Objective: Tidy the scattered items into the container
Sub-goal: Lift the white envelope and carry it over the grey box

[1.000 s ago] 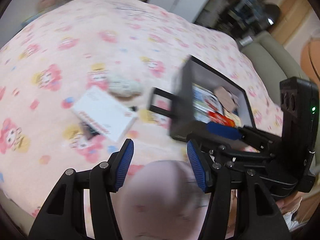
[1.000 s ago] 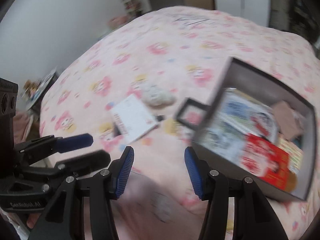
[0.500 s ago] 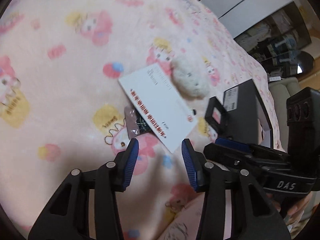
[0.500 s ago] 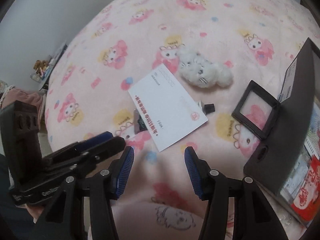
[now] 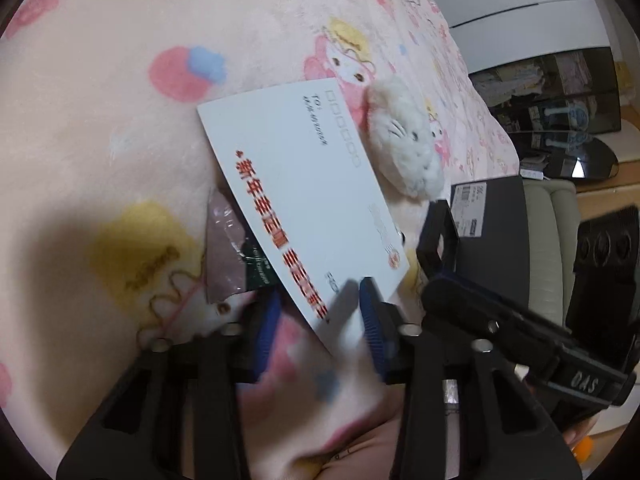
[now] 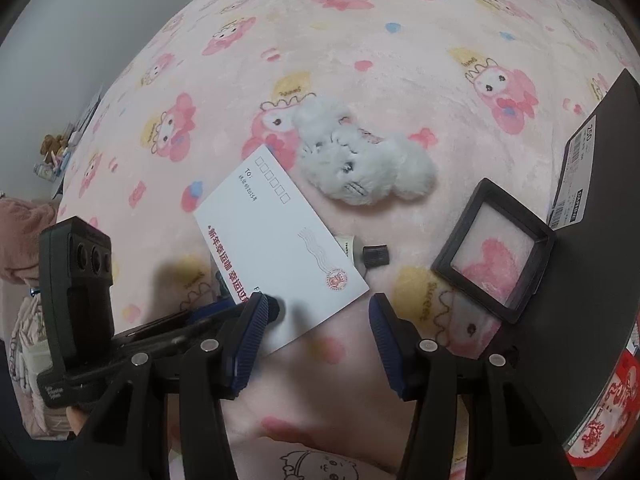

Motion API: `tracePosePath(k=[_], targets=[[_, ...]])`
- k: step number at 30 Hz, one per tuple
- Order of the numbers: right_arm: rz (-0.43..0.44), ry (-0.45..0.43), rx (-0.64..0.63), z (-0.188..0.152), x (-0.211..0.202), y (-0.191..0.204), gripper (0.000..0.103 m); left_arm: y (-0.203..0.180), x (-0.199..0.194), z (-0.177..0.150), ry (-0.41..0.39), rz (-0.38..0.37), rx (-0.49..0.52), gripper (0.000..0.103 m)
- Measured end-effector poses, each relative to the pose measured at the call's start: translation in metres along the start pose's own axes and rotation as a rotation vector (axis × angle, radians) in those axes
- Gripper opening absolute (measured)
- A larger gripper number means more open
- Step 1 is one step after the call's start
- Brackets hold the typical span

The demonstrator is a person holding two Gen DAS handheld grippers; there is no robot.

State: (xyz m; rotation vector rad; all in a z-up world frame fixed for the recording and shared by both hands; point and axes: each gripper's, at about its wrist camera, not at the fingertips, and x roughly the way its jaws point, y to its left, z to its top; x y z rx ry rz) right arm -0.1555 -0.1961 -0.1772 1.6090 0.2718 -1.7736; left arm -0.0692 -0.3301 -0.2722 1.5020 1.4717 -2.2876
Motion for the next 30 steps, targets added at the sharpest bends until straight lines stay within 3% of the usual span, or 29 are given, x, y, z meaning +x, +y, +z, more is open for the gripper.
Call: tracePosePath(k=[3,6,15,22,30], targets=[[0.009,0.0,0.002,-0.004,-0.001,0.0,0.05,-0.006,-0.01,-0.001,-0.024,-0.021,0.01,0.008],[0.035,-0.028,0.01,-0.012,-0.012,0.0,0.05,-0.031,-0.035,-0.005,-0.083,0.032,0.098,0.003],[0.111,-0.193,0.038,-0.04,-0.084,-0.006,0.05,-0.145,-0.083,-0.03,-0.191,0.124,0.453,0.0],[0.051,-0.309,0.123,-0.073,-0.145,-0.06,0.049,-0.237,-0.054,-0.065,-0.161,0.202,0.733,0.0],[-0.005,-0.372,0.257,-0.124,-0.2,-0.148,0.049,-0.313,0.016,-0.129,-0.131,0.376,1.048,0.005]])
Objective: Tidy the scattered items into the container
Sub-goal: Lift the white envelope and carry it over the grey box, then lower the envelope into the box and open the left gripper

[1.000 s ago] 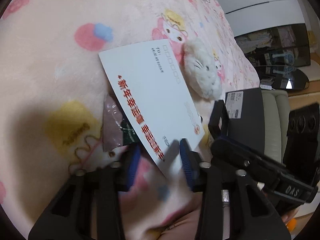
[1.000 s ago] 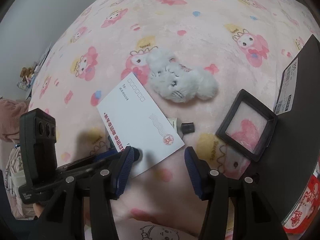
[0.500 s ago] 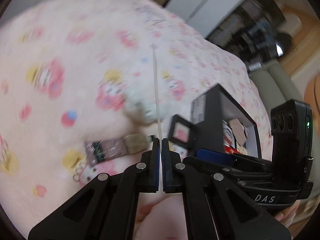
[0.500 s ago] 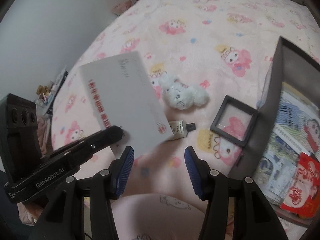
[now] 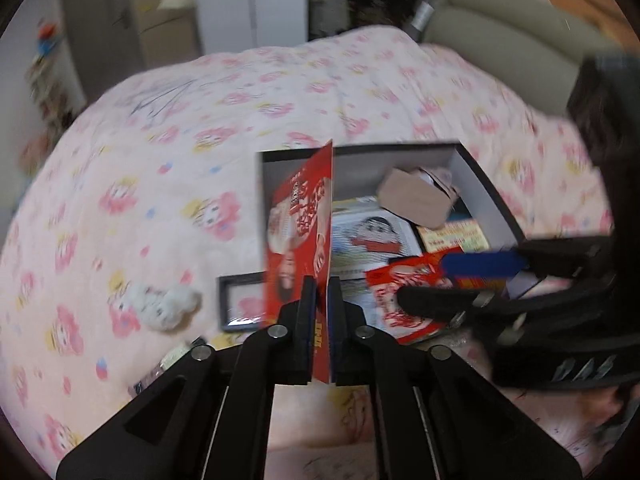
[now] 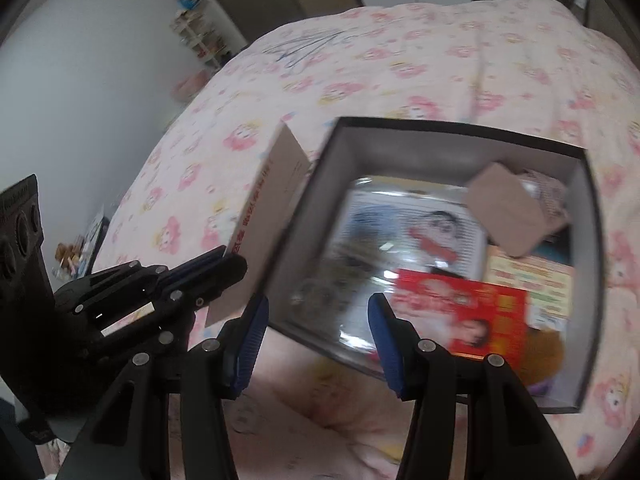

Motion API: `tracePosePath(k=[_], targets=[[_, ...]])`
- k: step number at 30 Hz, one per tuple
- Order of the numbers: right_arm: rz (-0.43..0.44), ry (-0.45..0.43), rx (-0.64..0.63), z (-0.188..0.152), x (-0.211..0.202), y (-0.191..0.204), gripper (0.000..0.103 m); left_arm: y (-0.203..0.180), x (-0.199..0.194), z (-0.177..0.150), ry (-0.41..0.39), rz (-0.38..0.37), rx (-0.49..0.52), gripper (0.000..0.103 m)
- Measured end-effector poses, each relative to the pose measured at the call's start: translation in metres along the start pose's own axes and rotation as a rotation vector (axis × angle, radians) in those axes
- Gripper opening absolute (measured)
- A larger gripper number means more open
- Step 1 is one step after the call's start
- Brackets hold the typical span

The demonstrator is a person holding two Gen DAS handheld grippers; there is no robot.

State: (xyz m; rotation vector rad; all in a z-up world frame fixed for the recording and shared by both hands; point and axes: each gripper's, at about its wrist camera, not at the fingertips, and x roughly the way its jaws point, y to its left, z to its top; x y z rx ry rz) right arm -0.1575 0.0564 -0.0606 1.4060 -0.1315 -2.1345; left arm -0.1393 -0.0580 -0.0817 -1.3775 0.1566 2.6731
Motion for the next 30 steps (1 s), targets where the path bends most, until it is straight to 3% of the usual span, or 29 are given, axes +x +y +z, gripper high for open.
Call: tracePosePath(k=[4,8,12,20,26,30], targets=[[0.013,-0.025,0.081,0.001,-0.022,-0.049,0.049,-0.036,0.012,-0.001,0.037,-0.031,0.094,0.0],[0.065,0.024,0.108,0.005,-0.005,-0.075,0.051,-0.046,0.019,-0.004,0.057,-0.039,0.127,0.0],[-0.001,0.082,0.087,0.011,0.019,-0.082,0.05,-0.039,0.015,-0.005,0.063,-0.08,0.128,0.0],[0.073,-0.045,0.159,0.035,-0.009,-0.11,0.054,-0.061,0.028,-0.004,0.084,-0.11,0.219,0.001],[0.073,0.04,0.22,0.033,0.009,-0.128,0.055,-0.078,0.04,0.002,0.118,-0.125,0.283,0.002],[0.043,-0.065,0.24,0.035,-0.01,-0.136,0.055,-0.084,0.045,0.005,0.143,-0.137,0.304,0.003]])
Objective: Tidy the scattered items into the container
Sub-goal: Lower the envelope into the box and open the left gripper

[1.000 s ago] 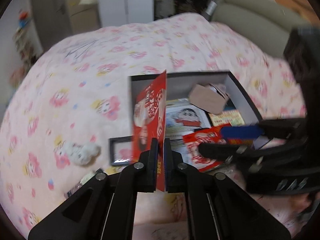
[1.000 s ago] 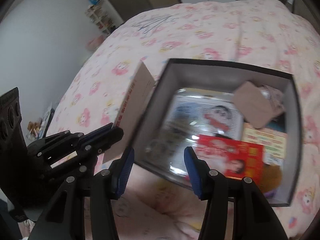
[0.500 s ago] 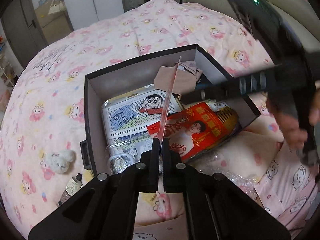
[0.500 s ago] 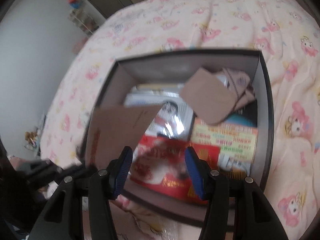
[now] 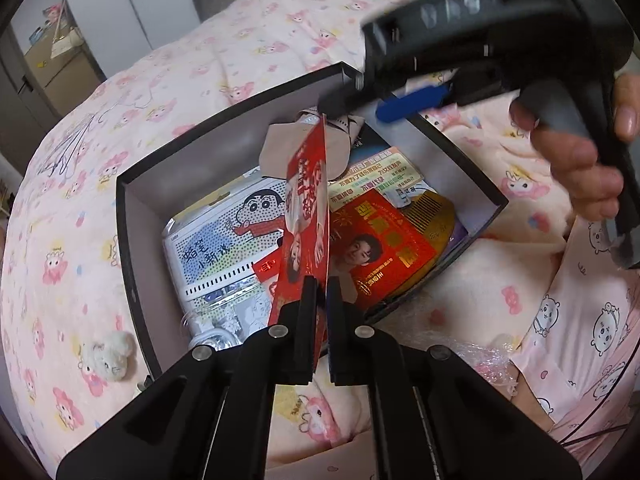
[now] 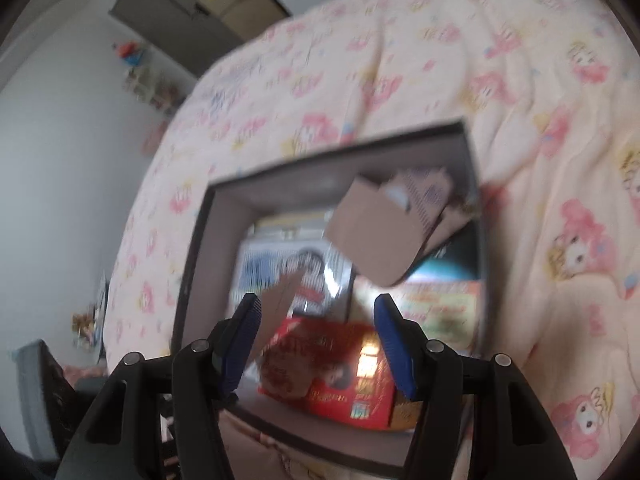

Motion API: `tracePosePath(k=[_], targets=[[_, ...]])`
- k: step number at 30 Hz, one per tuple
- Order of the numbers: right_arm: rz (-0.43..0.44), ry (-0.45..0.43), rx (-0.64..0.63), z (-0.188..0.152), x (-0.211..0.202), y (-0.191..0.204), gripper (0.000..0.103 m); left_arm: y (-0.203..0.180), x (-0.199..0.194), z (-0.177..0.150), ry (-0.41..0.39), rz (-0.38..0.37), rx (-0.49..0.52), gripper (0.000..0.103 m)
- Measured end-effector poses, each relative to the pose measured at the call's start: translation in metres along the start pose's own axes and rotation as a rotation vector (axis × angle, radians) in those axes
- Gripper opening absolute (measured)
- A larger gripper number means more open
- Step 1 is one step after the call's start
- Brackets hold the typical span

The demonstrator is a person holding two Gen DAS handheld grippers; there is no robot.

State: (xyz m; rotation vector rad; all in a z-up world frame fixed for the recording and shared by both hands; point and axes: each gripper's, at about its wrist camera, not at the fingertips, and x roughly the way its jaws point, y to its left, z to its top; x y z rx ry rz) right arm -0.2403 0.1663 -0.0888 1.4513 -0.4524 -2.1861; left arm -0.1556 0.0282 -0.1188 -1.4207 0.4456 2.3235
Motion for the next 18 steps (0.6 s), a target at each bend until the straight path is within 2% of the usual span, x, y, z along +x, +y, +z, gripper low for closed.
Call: tracePosePath(k=[1,5,9,11,13,15,18], targets=[[0.0,-0.006,-0.002,0.001,-0.002,0.0,0.055,-0.001,0.002,0.001,0.007,-0.009,0.003,0.004],[0.028,0.111,-0.055,-0.004,0.017,0.003,0.055,-0.012,0.009,0.001,0.028,0.004,0.041,0.006],[-0.079,0.179,-0.081,-0.016,0.036,-0.004,0.055,-0.012,0.013,0.001,0.047,-0.023,0.041,0.015],[-0.126,0.181,-0.104,-0.026,0.039,-0.011,0.05,-0.008,0.015,0.0,0.063,-0.046,0.02,0.022],[-0.16,0.166,-0.155,-0.033,0.035,-0.011,0.05,0.001,0.012,-0.003,0.057,-0.081,-0.017,0.027],[-0.174,0.172,-0.184,-0.038,0.033,-0.011,0.05,0.015,0.007,-0.005,0.055,-0.154,-0.069,0.038],[-0.164,0.187,-0.198,-0.041,0.032,-0.01,0.05,0.037,-0.001,-0.008,0.02,-0.249,-0.153,0.04]])
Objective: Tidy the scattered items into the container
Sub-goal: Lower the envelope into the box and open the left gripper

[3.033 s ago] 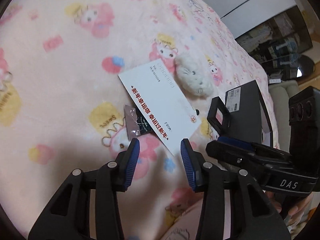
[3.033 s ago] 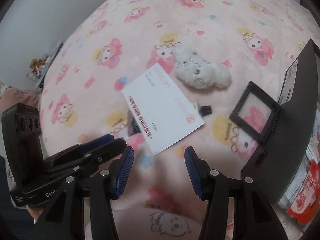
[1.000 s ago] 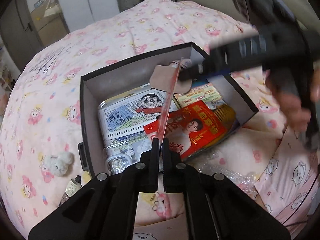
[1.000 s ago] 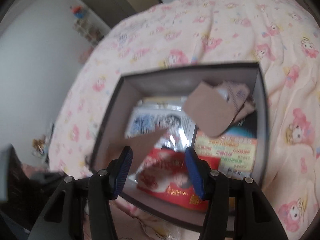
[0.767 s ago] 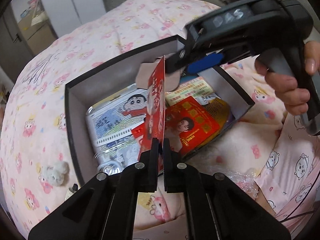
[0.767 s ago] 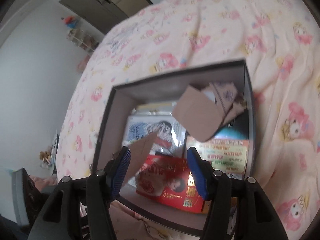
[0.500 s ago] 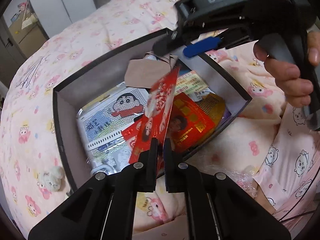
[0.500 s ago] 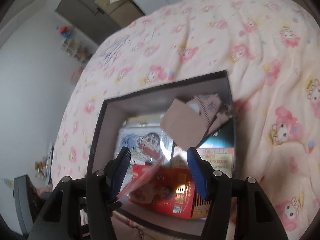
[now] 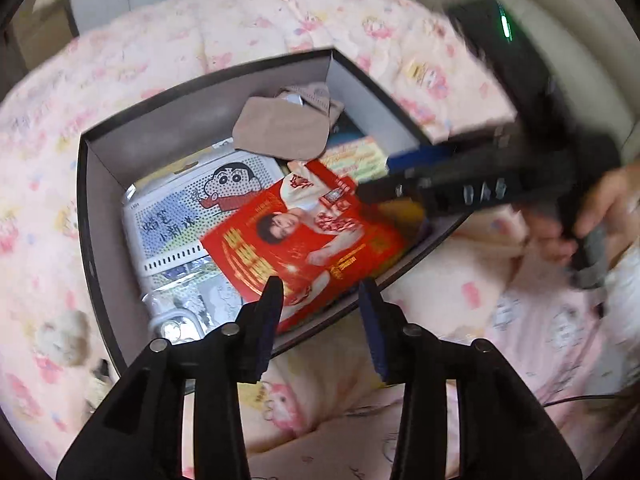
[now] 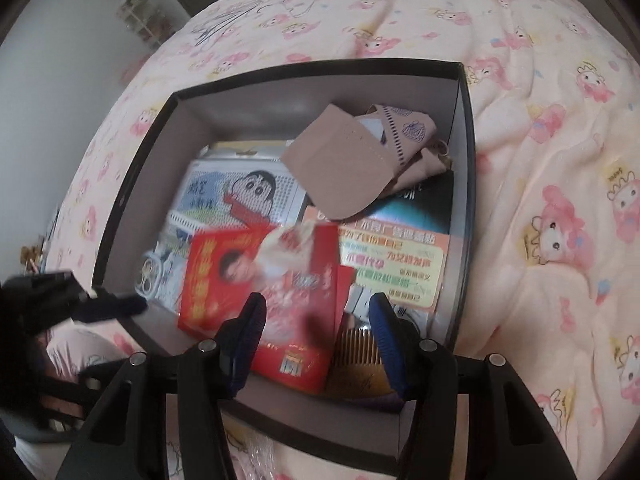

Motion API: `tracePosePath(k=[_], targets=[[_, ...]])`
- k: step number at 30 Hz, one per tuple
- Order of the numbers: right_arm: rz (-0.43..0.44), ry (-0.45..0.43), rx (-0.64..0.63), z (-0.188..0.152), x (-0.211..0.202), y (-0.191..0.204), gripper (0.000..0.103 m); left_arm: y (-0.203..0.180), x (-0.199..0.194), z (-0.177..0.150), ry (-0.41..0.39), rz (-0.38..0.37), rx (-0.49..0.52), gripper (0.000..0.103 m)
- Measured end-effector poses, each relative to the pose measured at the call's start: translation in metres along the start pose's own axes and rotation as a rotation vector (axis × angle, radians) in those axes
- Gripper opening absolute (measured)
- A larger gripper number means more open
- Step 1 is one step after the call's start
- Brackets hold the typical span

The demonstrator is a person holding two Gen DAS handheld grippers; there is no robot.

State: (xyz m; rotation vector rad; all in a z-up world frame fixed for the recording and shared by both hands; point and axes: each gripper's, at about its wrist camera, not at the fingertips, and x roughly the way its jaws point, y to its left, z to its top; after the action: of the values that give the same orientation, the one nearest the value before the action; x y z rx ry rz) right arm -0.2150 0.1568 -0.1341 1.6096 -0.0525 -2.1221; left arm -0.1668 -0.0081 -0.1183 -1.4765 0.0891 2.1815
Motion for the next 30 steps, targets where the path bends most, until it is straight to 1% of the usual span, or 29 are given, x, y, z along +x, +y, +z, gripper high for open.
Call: tracePosePath(k=[1,2,3,4,5,6,7,8,9,11,13,16,17,18,20,22,23,25,26,30], targets=[[0.013,0.003,-0.004,-0.001,0.0,0.001,0.05,0.007,-0.003,0.001,-0.015,-0.006,-0.031,0.04],[0.02,0.001,-0.01,-0.001,0.0,0.001,0.049,0.015,-0.003,0.003,-0.026,0.005,-0.072,0.04],[0.017,-0.005,-0.016,0.0,-0.001,0.001,0.049,0.025,0.0,0.007,-0.025,0.041,-0.125,0.04],[0.001,-0.016,-0.027,0.001,-0.002,0.002,0.049,0.034,0.006,0.012,-0.009,0.092,-0.175,0.04],[-0.026,-0.031,-0.043,0.005,-0.002,0.003,0.049,0.042,0.013,0.016,0.009,0.134,-0.21,0.038],[-0.051,-0.044,-0.056,0.009,-0.003,0.005,0.05,0.049,0.021,0.022,0.022,0.163,-0.244,0.036],[-0.069,-0.051,-0.067,0.015,-0.003,0.006,0.05,0.055,0.029,0.028,0.028,0.176,-0.279,0.033],[-0.078,-0.05,-0.074,0.021,-0.001,0.008,0.05,0.061,0.038,0.034,0.033,0.168,-0.314,0.032],[-0.071,-0.044,-0.074,0.027,0.001,0.01,0.05,0.066,0.046,0.04,0.039,0.153,-0.347,0.032],[-0.054,0.002,-0.079,0.037,0.016,0.012,0.05,0.077,0.063,0.049,0.069,0.118,-0.425,0.031],[-0.062,0.033,-0.098,0.042,0.028,0.014,0.047,0.086,0.079,0.054,0.104,0.085,-0.482,0.031],[-0.065,0.022,-0.071,0.043,0.034,0.009,0.046,0.086,0.092,0.061,0.119,0.052,-0.478,0.031],[-0.054,0.011,-0.052,0.044,0.033,0.006,0.045,0.084,0.093,0.063,0.116,0.042,-0.467,0.03],[-0.038,-0.001,-0.032,0.045,0.031,0.002,0.041,0.081,0.095,0.066,0.112,0.026,-0.454,0.03],[-0.009,-0.023,-0.004,0.045,0.023,-0.002,0.039,0.074,0.099,0.069,0.115,-0.01,-0.436,0.03],[-0.028,-0.044,-0.017,0.043,0.016,0.001,0.039,0.066,0.103,0.068,0.127,-0.048,-0.415,0.03],[-0.045,-0.053,-0.032,0.041,0.013,0.003,0.039,0.063,0.105,0.066,0.138,-0.09,-0.413,0.03],[-0.064,-0.056,-0.053,0.036,0.011,0.006,0.039,0.058,0.109,0.06,0.153,-0.219,-0.426,0.03],[-0.068,-0.058,-0.059,0.034,0.011,0.006,0.039,0.057,0.108,0.059,0.143,-0.241,-0.424,0.03],[-0.105,-0.067,-0.084,0.031,0.014,0.009,0.039,0.059,0.094,0.053,0.093,-0.262,-0.445,0.031]])
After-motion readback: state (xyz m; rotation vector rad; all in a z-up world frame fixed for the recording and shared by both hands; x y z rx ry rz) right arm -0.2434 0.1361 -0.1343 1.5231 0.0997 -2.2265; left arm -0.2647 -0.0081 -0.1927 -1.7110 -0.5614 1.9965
